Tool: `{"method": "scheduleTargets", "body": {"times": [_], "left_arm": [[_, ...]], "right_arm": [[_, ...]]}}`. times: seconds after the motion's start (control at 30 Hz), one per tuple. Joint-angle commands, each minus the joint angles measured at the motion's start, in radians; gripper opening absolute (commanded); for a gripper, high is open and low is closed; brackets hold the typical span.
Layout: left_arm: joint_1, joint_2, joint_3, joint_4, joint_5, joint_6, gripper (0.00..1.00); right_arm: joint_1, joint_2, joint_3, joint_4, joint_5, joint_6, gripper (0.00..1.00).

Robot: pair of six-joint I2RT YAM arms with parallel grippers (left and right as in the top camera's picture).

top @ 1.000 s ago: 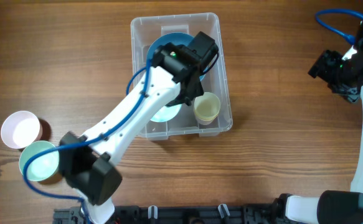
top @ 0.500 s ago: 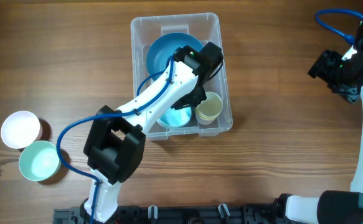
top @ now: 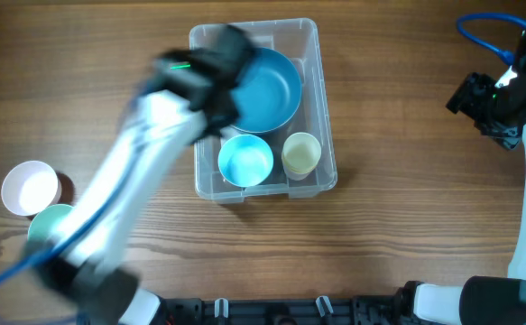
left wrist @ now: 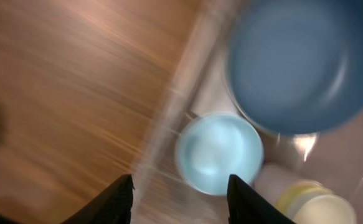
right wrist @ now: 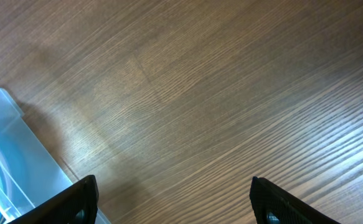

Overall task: Pack container
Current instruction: 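Carry the light blue bowl with the left gripper into the container's lower left, then move the left gripper to the mint bowl and grasp its rim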

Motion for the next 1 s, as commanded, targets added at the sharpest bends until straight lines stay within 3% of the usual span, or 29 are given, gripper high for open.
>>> {"method": "scheduleTargets", "body": {"times": [0.0,0.1,0.23,0.33,0.47,0.63,0.97], "left_arm": [[0.192,-0.177,0.0,-0.078,-0.105,0.032,0.51],[0.377,-0.239,-0.048,-0.093,-0.104,0.051,0.57],[0.578,-0.252,-0.253,-0.026,-0.076,0.06,0.59],[0.716,-0.251,-0.46,0.114,-0.001,0.085,0.6],[0.876,-0.244,-0.689,0.347,0.129,0.204,0.6],[0.95,-0.175,-0.793,0.445,0.128,0.212,0.61],[0.954,0.045,-0.807,0.545,0.104,0.219,0.63]], "right_arm": [[-0.001,0.007,-0.004,0.002,-0.008,-0.01,0.79],[-0.001,0.007,-0.004,0.005,-0.009,-0.01,0.79],[-0.001,0.007,-0.004,0.004,-0.008,-0.01,0.79],[-0.001,0.007,-0.004,0.003,-0.009,-0.01,0.79],[-0.001,0.007,-0.004,0.003,-0.009,-0.01,0.79],[-0.001,0.007,-0.004,0.003,-0.009,-0.01,0.79],[-0.001,0.007,-0.004,0.002,-0.008,-0.01,0.79]]}}
